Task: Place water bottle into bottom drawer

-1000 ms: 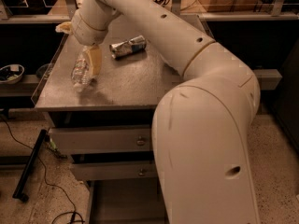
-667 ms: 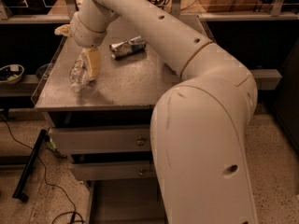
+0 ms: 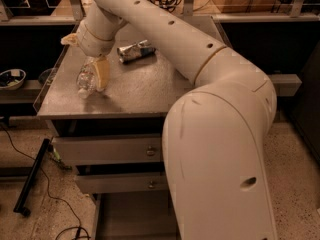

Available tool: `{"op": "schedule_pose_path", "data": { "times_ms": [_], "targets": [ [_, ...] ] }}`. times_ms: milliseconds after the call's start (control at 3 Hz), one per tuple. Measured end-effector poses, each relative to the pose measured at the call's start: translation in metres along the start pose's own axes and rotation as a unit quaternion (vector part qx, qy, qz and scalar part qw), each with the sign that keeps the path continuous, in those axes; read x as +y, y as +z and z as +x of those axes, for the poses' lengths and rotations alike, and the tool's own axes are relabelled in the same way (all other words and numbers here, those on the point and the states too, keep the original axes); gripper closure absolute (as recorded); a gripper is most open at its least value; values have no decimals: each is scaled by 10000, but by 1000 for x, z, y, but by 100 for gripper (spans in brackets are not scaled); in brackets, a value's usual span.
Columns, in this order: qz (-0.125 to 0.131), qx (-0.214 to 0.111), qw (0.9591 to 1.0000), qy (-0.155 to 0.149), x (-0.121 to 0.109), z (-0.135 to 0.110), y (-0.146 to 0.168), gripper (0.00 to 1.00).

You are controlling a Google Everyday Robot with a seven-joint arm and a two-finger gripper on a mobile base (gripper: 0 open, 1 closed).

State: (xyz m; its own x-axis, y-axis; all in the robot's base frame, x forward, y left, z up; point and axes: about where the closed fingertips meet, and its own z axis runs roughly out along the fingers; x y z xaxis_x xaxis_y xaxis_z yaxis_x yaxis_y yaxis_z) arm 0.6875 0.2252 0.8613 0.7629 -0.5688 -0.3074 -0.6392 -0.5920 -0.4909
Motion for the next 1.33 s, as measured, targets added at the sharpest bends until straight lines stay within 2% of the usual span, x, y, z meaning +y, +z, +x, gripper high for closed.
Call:
{"op": "schedule_pose_path", "data": {
  "times_ms": [333,1000,1333],
  "targets": [
    [-41,-36,10000,3,4,-4,5,3],
    [-41,-37,10000,3,4,-4,5,49],
    [-42,-37,10000,3,4,-4,5,80]
  ]
}}
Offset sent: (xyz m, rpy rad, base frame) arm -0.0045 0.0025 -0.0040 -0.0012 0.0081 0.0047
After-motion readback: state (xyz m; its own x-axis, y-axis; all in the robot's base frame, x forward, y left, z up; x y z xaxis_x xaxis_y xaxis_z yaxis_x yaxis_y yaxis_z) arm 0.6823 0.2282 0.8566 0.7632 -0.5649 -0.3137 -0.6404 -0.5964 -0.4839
